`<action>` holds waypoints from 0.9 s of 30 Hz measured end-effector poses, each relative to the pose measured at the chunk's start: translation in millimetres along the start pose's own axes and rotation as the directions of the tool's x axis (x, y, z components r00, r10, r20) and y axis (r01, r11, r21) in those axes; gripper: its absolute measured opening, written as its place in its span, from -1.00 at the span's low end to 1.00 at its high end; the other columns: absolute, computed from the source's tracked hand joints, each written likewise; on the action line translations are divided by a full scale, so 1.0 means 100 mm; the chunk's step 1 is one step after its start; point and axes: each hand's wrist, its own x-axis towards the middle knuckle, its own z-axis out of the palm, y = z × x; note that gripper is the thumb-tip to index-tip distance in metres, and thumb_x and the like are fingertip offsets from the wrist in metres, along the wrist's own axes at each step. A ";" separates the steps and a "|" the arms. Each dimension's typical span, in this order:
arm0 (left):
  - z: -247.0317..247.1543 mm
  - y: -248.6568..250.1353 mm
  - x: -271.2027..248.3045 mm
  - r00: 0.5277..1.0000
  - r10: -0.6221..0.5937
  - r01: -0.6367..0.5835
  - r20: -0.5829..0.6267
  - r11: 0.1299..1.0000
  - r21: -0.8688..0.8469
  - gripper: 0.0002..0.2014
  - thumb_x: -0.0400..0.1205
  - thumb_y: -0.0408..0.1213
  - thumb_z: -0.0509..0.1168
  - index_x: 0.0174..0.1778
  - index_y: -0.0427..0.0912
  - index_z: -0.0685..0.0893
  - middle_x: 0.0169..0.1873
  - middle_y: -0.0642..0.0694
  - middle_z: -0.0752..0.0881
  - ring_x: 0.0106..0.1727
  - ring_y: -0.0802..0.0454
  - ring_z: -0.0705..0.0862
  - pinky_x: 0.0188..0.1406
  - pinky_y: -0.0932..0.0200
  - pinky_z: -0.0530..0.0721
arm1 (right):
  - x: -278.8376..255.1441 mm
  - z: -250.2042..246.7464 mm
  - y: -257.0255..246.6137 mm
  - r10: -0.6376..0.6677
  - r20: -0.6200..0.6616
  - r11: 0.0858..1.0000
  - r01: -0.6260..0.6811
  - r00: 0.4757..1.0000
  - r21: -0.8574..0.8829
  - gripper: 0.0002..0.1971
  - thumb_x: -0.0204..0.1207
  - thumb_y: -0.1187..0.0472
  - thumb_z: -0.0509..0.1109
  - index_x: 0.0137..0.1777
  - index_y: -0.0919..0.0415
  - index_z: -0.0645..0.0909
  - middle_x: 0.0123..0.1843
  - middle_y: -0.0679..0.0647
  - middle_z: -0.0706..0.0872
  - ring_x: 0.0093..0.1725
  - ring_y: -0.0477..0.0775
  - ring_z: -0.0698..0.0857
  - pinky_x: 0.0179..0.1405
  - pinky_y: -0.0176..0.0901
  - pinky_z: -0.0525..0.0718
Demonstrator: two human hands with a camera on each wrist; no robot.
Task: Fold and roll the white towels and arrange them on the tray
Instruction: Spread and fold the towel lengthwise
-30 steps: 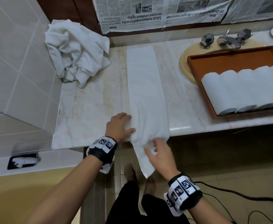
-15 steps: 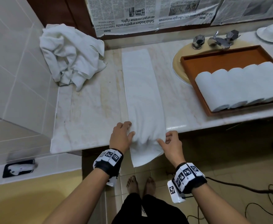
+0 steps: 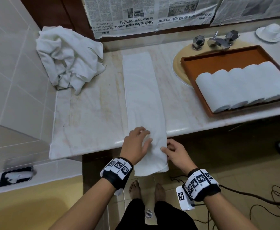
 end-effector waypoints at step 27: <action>0.26 0.02 0.70 0.954 -0.186 0.118 0.236 0.953 0.278 -0.41 0.77 0.23 -0.13 0.73 0.30 -0.12 0.74 0.18 -0.21 0.75 0.02 -0.24 0.68 -0.26 -0.23 | 0.03 -0.32 0.07 0.231 0.320 0.964 -0.172 0.919 -0.203 -0.85 0.57 0.23 0.49 0.10 0.21 0.71 -0.10 0.15 0.82 -0.26 0.00 0.75 -0.20 -0.13 0.73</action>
